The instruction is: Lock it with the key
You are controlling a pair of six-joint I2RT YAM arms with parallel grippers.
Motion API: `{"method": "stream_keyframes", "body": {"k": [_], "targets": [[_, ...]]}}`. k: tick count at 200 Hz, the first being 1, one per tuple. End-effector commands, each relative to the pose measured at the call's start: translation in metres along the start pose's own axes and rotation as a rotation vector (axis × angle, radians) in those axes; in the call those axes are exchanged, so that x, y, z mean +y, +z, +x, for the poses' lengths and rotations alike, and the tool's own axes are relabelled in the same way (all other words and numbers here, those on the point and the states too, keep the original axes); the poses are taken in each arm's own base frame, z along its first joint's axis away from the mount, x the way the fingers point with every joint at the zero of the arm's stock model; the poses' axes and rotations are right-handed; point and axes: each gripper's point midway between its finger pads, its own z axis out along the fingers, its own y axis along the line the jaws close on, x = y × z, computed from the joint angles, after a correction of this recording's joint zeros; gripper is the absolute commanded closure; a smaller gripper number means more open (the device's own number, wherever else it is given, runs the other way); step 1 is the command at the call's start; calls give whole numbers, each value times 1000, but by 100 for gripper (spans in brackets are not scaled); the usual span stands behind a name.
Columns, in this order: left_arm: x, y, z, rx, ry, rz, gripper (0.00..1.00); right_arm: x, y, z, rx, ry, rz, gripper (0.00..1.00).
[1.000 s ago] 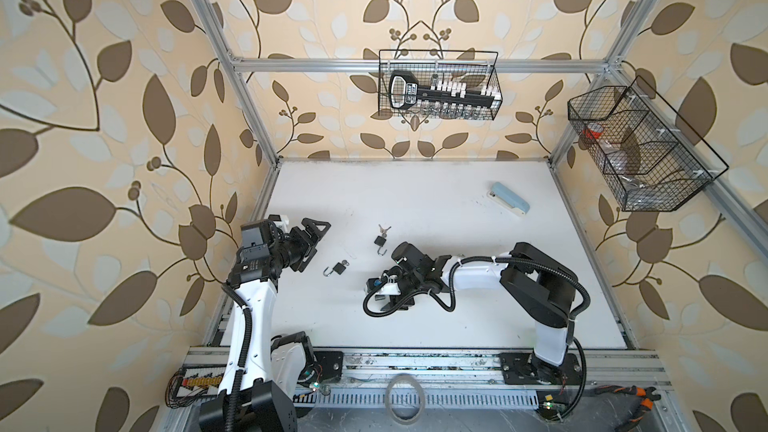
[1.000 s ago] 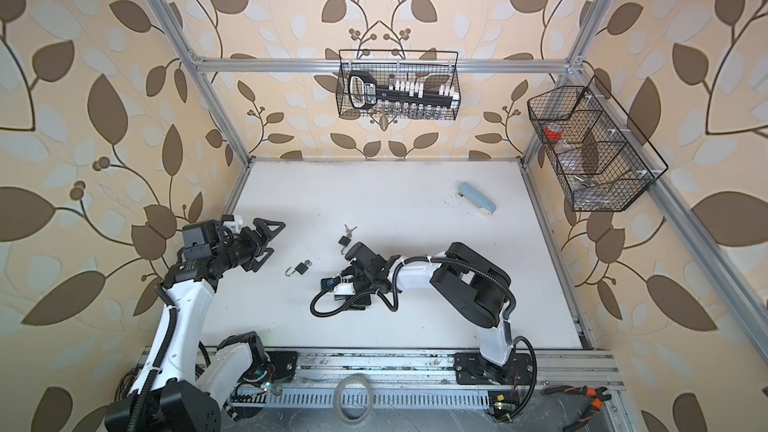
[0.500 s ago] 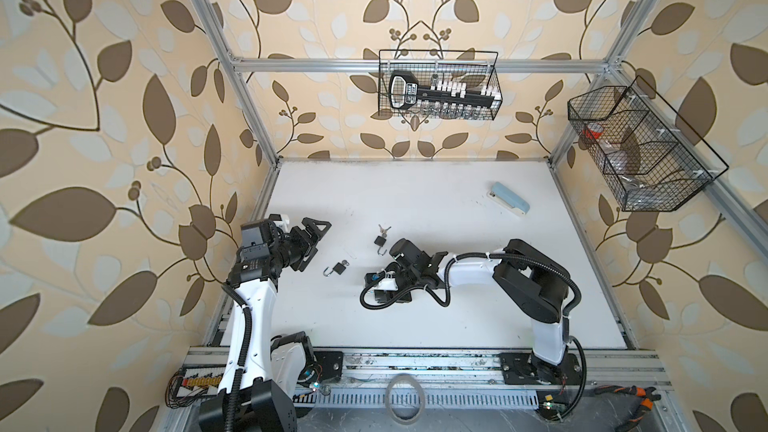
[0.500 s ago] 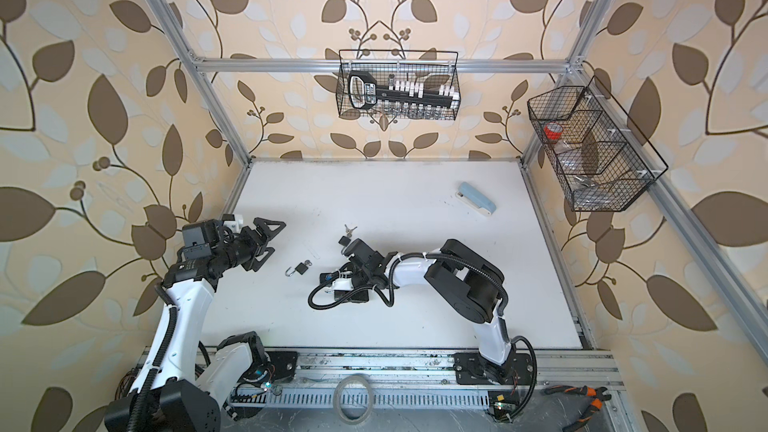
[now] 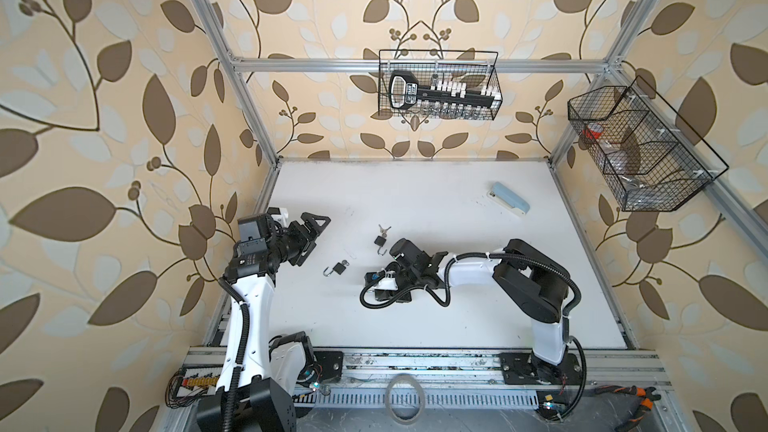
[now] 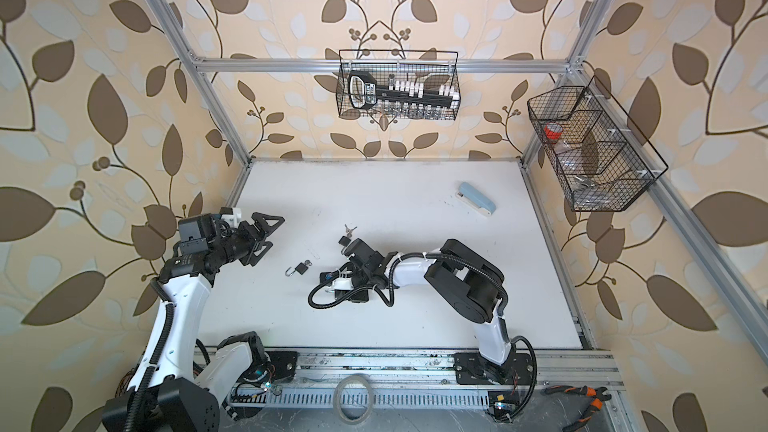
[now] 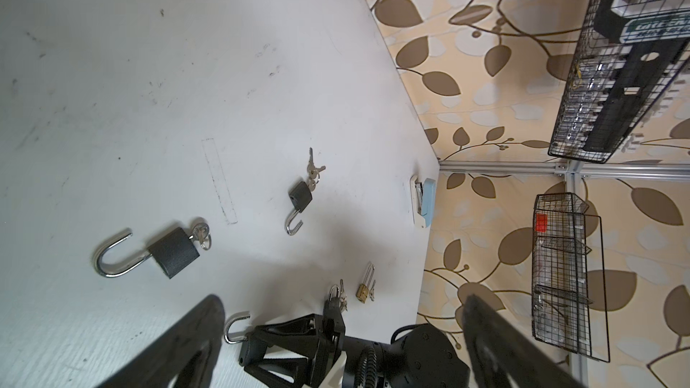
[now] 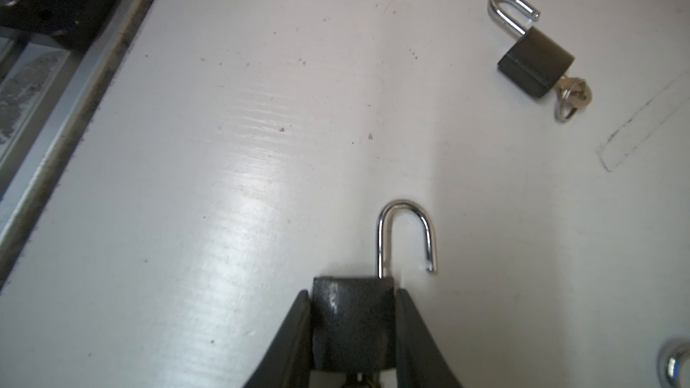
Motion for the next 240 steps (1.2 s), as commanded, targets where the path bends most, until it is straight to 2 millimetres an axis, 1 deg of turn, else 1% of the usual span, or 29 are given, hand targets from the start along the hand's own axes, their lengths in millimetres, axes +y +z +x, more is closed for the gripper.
{"method": "stream_keyframes", "body": {"k": [1,15,31,46,55,62,70,81,94,101,109,113,116,121,136,150,166,177,185,199,229,240], "targets": [[-23,-9,-12,-38,136,8,1,-5,-27,-17,-47,24,39,90],[-35,-12,-14,-60,234,-9,1,-14,-56,-47,-135,31,103,100],[-51,-18,-14,-84,353,-33,1,-22,-95,-78,-237,70,177,100],[-73,-22,-10,-98,447,16,1,-33,-133,-95,-307,137,271,100],[-88,-24,-6,-100,492,74,1,-41,-153,-97,-333,188,321,100],[-100,-24,-1,-93,531,137,1,-41,-168,-98,-345,186,343,100],[-118,-26,8,-70,590,241,1,-43,-186,-99,-363,189,386,100],[-138,-28,20,-45,666,345,1,-48,-208,-98,-376,215,437,100],[-159,-33,38,-23,813,464,1,-51,-232,-100,-402,248,432,100],[-168,-36,46,-36,897,498,1,-53,-246,-102,-428,281,411,100],[-174,-36,50,-71,971,507,1,-58,-262,-102,-456,324,407,100],[-178,-37,54,-83,1010,522,1,-54,-266,-106,-470,330,382,100],[-181,-38,57,-88,1037,535,1,-58,-272,-103,-475,344,384,100],[-186,-40,62,-90,1072,560,1,-59,-280,-103,-485,357,375,100],[-201,-46,78,-94,1158,644,1,-52,-297,-107,-518,362,318,100],[-211,-56,105,-32,1273,768,1,-37,-308,-116,-541,305,255,100],[-212,-69,140,38,1446,907,1,-17,-317,-127,-564,240,182,100],[-212,-76,156,47,1550,974,1,-4,-322,-133,-580,208,123,100],[-211,-79,165,48,1613,1020,1,1,-325,-137,-592,199,100,100],[-211,-80,175,44,1696,1063,1,9,-331,-143,-613,182,71,100],[-222,-70,178,25,1778,1059,1,15,-338,-151,-635,165,45,100],[-227,-68,179,17,1795,1069,4,17,-340,-153,-642,161,29,100]]}}
